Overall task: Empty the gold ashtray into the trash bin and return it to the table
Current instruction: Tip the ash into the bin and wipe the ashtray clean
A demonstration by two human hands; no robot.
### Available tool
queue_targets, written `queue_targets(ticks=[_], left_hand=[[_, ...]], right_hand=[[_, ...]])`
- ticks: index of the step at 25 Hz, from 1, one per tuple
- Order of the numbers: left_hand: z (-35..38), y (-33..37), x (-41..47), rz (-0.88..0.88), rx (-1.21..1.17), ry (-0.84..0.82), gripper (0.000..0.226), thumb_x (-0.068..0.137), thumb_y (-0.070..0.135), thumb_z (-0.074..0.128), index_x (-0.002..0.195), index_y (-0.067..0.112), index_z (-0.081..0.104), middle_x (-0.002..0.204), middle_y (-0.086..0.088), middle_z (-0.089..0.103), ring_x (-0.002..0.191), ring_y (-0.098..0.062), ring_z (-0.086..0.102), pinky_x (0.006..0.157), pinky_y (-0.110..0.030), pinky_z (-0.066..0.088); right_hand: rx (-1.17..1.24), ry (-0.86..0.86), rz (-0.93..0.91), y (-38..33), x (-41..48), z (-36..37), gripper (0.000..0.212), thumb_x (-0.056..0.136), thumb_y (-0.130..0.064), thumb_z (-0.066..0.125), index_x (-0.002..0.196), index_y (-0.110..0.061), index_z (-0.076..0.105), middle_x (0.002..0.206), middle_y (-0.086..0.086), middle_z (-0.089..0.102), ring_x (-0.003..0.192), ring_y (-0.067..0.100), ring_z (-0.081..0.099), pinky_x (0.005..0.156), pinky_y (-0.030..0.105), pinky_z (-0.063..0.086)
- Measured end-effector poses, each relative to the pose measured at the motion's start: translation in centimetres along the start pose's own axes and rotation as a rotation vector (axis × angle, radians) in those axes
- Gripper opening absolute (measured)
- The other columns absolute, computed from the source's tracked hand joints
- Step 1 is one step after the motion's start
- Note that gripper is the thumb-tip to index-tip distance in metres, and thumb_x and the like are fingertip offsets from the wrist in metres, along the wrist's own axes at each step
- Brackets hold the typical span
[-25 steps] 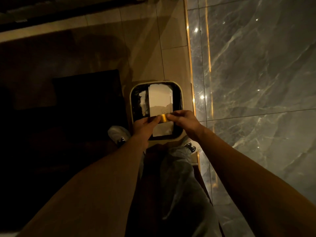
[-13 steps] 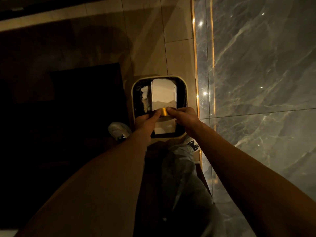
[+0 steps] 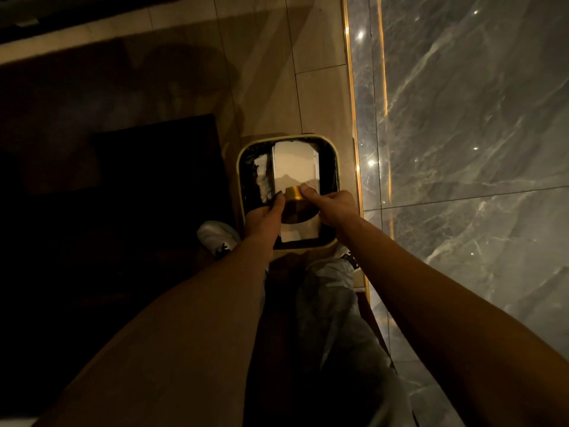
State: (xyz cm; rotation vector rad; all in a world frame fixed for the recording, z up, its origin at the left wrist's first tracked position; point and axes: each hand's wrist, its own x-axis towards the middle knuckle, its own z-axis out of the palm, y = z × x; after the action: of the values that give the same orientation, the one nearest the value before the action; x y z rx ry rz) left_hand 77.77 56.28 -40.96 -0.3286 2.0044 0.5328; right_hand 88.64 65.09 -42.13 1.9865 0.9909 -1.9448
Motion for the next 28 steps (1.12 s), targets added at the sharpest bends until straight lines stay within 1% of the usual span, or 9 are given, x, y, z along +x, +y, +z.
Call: queue_targets(ticks=[2, 5, 9, 13, 16, 18, 21, 25, 28], left_hand=[[0.0, 0.2, 0.0, -0.005, -0.002, -0.001, 0.035, 0.083, 0.054, 0.064, 0.084, 0.019, 0.068, 0.101, -0.009, 0.070, 0.104, -0.030, 0.065, 0.098, -0.044, 0.051], [0.2, 0.7, -0.2, -0.044, -0.025, 0.006, 0.059, 0.079, 0.057, 0.065, 0.114, 0.010, 0.066, 0.115, -0.012, 0.069, 0.108, -0.031, 0.064, 0.100, -0.044, 0.050], [0.5, 1.0, -0.2, -0.087, -0.065, 0.034, 0.069, 0.077, 0.059, 0.067, 0.122, 0.007, 0.059, 0.122, -0.014, 0.064, 0.115, -0.032, 0.060, 0.101, -0.044, 0.049], [0.6, 1.9, -0.3, -0.070, -0.013, 0.060, 0.071, 0.080, 0.058, 0.064, 0.125, 0.004, 0.056, 0.125, -0.017, 0.062, 0.115, -0.035, 0.060, 0.098, -0.040, 0.050], [0.6, 1.9, -1.7, 0.138, 0.295, 0.099, 0.061, 0.090, 0.055, 0.051, 0.120, 0.003, 0.061, 0.118, -0.019, 0.064, 0.113, -0.037, 0.059, 0.083, -0.032, 0.044], [0.2, 1.3, -2.8, 0.346, 0.446, 0.026, 0.058, 0.090, 0.050, 0.055, 0.136, 0.014, 0.050, 0.127, -0.019, 0.057, 0.121, -0.036, 0.053, 0.093, -0.039, 0.045], [-0.7, 0.5, -3.5, 0.503, 0.580, -0.089, 0.092, 0.078, 0.036, 0.075, 0.150, 0.036, 0.018, 0.139, -0.016, 0.039, 0.127, -0.035, 0.046, 0.102, -0.047, 0.043], [-1.4, 0.6, -3.2, 0.686, 0.883, -0.099, 0.115, 0.065, 0.025, 0.085, 0.151, 0.032, 0.009, 0.150, -0.012, 0.020, 0.134, -0.036, 0.037, 0.101, -0.050, 0.045], [-1.6, 0.7, -2.8, 0.775, 1.068, -0.038, 0.119, 0.063, 0.021, 0.086, 0.148, 0.036, 0.004, 0.148, -0.012, 0.024, 0.129, -0.038, 0.042, 0.090, -0.050, 0.051]], right_hand=[[0.011, 0.007, 0.022, -0.2, 0.0, 0.1, 0.043, 0.076, -0.054, 0.073, 0.080, -0.015, 0.058, 0.092, 0.005, 0.063, 0.094, 0.024, 0.059, 0.086, 0.039, 0.053], [0.045, 0.029, 0.057, -0.5, 0.1, 0.3, 0.048, 0.076, -0.055, 0.073, 0.087, -0.011, 0.056, 0.092, 0.006, 0.061, 0.094, 0.024, 0.058, 0.077, 0.037, 0.054], [0.075, 0.050, 0.104, -0.7, 0.0, 0.6, 0.069, 0.074, -0.056, 0.075, 0.116, -0.004, 0.056, 0.107, 0.011, 0.061, 0.099, 0.026, 0.059, 0.064, 0.031, 0.053], [0.114, 0.043, 0.148, -0.8, -0.2, 0.6, 0.069, 0.074, -0.053, 0.076, 0.118, -0.005, 0.054, 0.109, 0.012, 0.061, 0.101, 0.028, 0.061, 0.058, 0.028, 0.051], [0.225, 0.032, 0.202, -1.1, -0.3, 0.5, 0.054, 0.076, -0.044, 0.078, 0.106, -0.008, 0.050, 0.100, 0.010, 0.058, 0.094, 0.028, 0.059, 0.062, 0.032, 0.053], [0.264, 0.021, 0.238, -1.6, -0.6, 0.2, 0.047, 0.077, -0.040, 0.078, 0.099, -0.010, 0.050, 0.095, 0.009, 0.058, 0.085, 0.025, 0.060, 0.056, 0.031, 0.054], [0.278, -0.025, 0.283, -2.2, -1.2, -0.1, 0.051, 0.077, -0.039, 0.078, 0.109, -0.007, 0.054, 0.105, 0.014, 0.063, 0.090, 0.028, 0.065, 0.051, 0.031, 0.055], [0.247, -0.102, 0.310, -2.5, -1.9, -1.3, 0.063, 0.078, -0.046, 0.076, 0.121, -0.004, 0.057, 0.118, 0.019, 0.063, 0.102, 0.033, 0.065, 0.063, 0.033, 0.058], [0.185, -0.174, 0.339, -2.9, -2.2, -2.2, 0.073, 0.079, -0.053, 0.072, 0.127, -0.001, 0.054, 0.119, 0.024, 0.062, 0.096, 0.036, 0.068, 0.067, 0.031, 0.058]])
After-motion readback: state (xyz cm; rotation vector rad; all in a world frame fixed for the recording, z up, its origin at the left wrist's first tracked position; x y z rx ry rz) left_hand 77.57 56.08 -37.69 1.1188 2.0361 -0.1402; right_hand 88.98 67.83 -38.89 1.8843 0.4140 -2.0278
